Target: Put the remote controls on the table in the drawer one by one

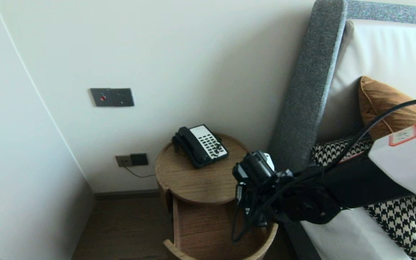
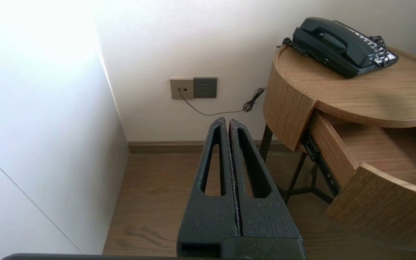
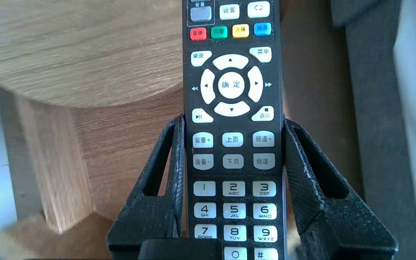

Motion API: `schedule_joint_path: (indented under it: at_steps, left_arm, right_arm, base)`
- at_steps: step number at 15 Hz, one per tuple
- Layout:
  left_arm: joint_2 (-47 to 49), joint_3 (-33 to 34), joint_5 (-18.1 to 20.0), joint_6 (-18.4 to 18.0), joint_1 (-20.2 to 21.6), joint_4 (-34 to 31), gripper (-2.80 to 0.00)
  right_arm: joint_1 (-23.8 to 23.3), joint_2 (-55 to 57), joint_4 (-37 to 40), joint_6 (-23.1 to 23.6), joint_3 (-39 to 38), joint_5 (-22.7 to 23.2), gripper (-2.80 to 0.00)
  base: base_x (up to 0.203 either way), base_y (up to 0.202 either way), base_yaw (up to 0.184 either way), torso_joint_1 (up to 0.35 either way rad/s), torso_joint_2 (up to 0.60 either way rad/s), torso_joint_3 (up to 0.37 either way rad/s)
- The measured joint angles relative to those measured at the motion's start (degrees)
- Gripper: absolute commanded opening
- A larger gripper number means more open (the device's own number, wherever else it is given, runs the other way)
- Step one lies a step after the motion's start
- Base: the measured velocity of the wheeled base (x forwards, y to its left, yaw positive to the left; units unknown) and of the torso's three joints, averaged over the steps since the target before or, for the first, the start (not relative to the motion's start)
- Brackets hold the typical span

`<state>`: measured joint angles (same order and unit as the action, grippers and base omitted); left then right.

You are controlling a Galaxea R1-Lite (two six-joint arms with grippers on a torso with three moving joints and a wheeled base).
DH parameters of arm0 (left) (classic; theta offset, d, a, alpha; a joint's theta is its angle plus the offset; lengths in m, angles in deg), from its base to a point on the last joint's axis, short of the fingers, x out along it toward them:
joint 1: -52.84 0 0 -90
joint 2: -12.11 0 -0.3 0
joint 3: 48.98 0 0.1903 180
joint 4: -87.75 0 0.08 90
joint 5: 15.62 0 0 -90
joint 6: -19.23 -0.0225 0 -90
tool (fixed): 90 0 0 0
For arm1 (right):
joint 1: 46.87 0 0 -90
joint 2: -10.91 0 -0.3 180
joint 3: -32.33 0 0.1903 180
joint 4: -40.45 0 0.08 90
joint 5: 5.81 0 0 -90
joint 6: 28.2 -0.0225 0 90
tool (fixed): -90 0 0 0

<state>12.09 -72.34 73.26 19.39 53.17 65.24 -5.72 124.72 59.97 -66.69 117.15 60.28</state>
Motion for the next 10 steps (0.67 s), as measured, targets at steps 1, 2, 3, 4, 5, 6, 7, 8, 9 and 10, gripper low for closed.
schedule_joint_path:
  at_steps: [1,2,3,4,5,6,7,8,9,10]
  left_arm:
    - [0.0,0.0,0.02,-0.02,0.0,-0.01,-2.8]
    - [0.0,0.0,-0.01,0.0,0.0,0.0,-2.8]
    - [0.0,0.0,0.02,-0.02,0.0,0.02,-2.8]
    - [0.0,0.0,-0.01,0.0,0.0,0.0,-2.8]
    - [0.0,0.0,-0.01,0.0,0.0,0.0,-2.8]
    - [0.0,0.0,0.02,0.0,0.0,0.0,-2.8]
    - [0.0,0.0,0.01,0.0,0.0,0.0,-2.8]
    - [0.0,0.0,-0.01,0.0,0.0,0.0,-2.8]
    - [0.0,0.0,-0.01,-0.01,0.0,0.0,-2.8]
    - [0.0,0.0,-0.01,-0.03,-0.02,0.0,-2.8]
  right_arm:
    - [-0.01,-1.66,-0.88,0.59,-2.11,-0.02,-2.8]
    - [0.02,-3.03,-1.41,0.82,-3.94,0.09,-2.8]
    - [0.11,-4.07,-1.96,0.96,-5.31,0.85,-2.8]
    - [0.27,-4.9,-2.57,1.11,-6.44,2.46,-2.8]
    - [0.38,-5.68,-3.24,1.57,-7.39,4.88,-2.8]
    - [0.35,-6.48,-3.77,2.79,-8.17,7.85,-2.8]
    - [0.28,-7.07,-4.17,4.54,-8.9,10.25,-2.8]
    - [0.18,-7.59,-4.99,6.62,-9.7,11.82,-2.8]
    - [0.16,-7.89,-6.26,8.78,-10.55,12.34,-2.8]
    - [0.24,-8.01,-7.82,11.24,-11.41,12.9,-2.8]
  base:
    - [0.0,0.0,0.0,0.0,0.0,0.0]
    - [0.0,0.0,0.0,0.0,0.0,0.0]
    - [0.0,0.0,0.0,0.0,0.0,0.0]
    - [0.0,0.0,0.0,0.0,0.0,0.0]
    - [0.0,0.0,0.0,0.0,0.0,0.0]
    - [0.0,0.0,0.0,0.0,0.0,0.0]
    - [0.0,0.0,0.0,0.0,0.0,0.0]
    - [0.0,0.0,0.0,0.0,0.0,0.0]
    - [0.0,0.0,0.0,0.0,0.0,0.0]
    - [0.0,0.0,0.0,0.0,0.0,0.0]
